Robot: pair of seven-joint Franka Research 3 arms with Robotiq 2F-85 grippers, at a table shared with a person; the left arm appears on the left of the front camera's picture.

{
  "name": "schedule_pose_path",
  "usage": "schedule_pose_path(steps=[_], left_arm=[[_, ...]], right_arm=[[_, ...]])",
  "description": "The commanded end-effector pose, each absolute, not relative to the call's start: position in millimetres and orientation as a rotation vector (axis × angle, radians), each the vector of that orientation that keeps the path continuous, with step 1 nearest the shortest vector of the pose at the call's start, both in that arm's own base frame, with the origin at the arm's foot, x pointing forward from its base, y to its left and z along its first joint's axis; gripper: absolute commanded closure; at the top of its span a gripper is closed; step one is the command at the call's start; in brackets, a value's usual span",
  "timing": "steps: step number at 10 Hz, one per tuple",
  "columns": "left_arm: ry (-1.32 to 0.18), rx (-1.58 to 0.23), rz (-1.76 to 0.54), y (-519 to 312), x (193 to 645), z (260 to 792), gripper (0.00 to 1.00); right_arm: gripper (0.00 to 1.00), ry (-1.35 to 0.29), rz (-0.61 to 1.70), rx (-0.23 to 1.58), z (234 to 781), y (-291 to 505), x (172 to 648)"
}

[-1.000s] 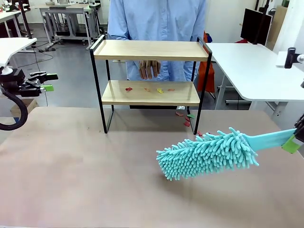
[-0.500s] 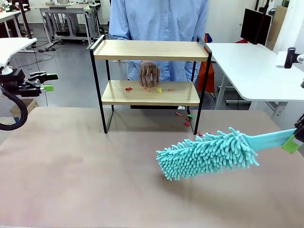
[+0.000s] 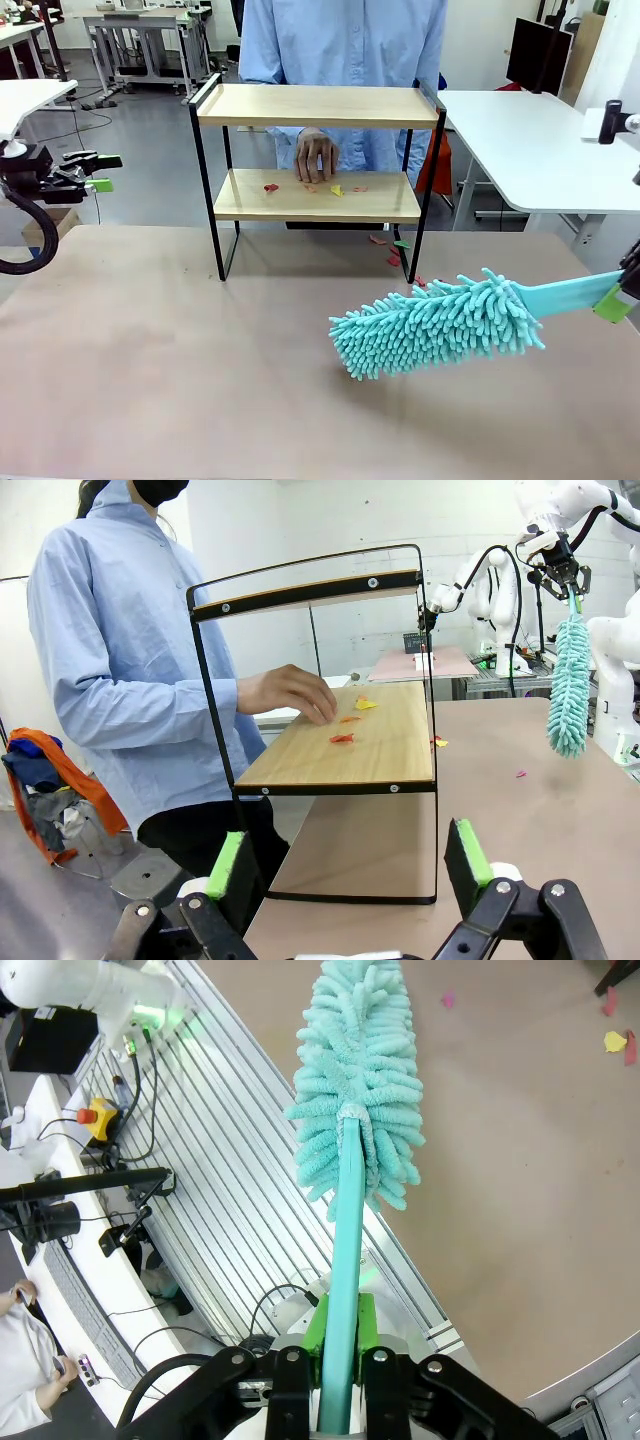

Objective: Clean the shelf.
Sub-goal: Clean the specific section of the Shelf indicated by the human with the Duster.

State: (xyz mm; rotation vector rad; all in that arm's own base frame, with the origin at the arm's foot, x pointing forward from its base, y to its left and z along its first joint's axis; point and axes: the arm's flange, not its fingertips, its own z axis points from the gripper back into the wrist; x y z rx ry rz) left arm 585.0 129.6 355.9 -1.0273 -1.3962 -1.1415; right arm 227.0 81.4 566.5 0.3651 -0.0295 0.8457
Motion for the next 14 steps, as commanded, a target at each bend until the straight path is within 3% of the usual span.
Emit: schedule_pose_path(steps=[1,14], left_arm=[[-1.401,-1.022,-1.147,129.9,584.6,358.5,0.0],[-1.401,-1.022,-1.147,129.9,584.6,358.5,0.0]], right_arm=[[0.88,-0.035,0.844,0.372,569.3,80.7,228.4],[0.88,-0.035,0.844,0.372,569.3,80.7,228.4]])
